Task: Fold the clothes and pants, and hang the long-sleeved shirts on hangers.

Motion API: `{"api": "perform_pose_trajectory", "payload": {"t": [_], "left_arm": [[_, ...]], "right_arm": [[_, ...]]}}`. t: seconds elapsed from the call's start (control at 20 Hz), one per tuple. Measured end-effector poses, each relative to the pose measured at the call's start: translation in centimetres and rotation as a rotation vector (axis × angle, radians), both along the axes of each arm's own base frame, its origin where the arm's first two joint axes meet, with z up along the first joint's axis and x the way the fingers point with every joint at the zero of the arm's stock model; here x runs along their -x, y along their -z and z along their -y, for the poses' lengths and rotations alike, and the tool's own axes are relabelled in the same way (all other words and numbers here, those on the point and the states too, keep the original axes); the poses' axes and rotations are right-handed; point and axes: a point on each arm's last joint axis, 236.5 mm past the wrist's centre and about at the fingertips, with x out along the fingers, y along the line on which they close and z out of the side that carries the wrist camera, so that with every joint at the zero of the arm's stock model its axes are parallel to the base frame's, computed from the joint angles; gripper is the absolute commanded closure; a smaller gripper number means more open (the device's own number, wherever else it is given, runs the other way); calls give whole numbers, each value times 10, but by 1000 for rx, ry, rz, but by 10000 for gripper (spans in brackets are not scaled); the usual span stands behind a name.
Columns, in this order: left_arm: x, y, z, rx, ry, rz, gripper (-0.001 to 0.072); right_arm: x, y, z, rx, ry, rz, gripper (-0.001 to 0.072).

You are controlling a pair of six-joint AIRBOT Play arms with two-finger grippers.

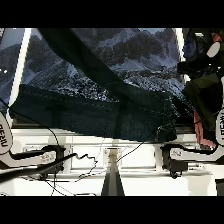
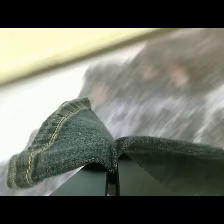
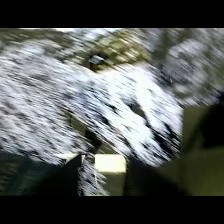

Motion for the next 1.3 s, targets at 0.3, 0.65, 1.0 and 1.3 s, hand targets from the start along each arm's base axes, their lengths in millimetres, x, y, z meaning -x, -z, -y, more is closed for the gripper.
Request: {"api": "perform_pose_trajectory", "payload": {"t": [0.3,0.65,1.0,1.3], "left_arm": [[22,67,-95,13,-211,-233,692],[51,144,-152,54,-371,-500,692],[48,175,-145,83,-369,-579,691],[39,197,-123,77,-326,-627,691]], "right_arm": [[33,15,17,-92,-22,-95,605],[85,53,-45,-395,-73,-260,86],[97,74,-97,-608,93,-336,298],[77,87,-133,-629,113,-309,76]]}}
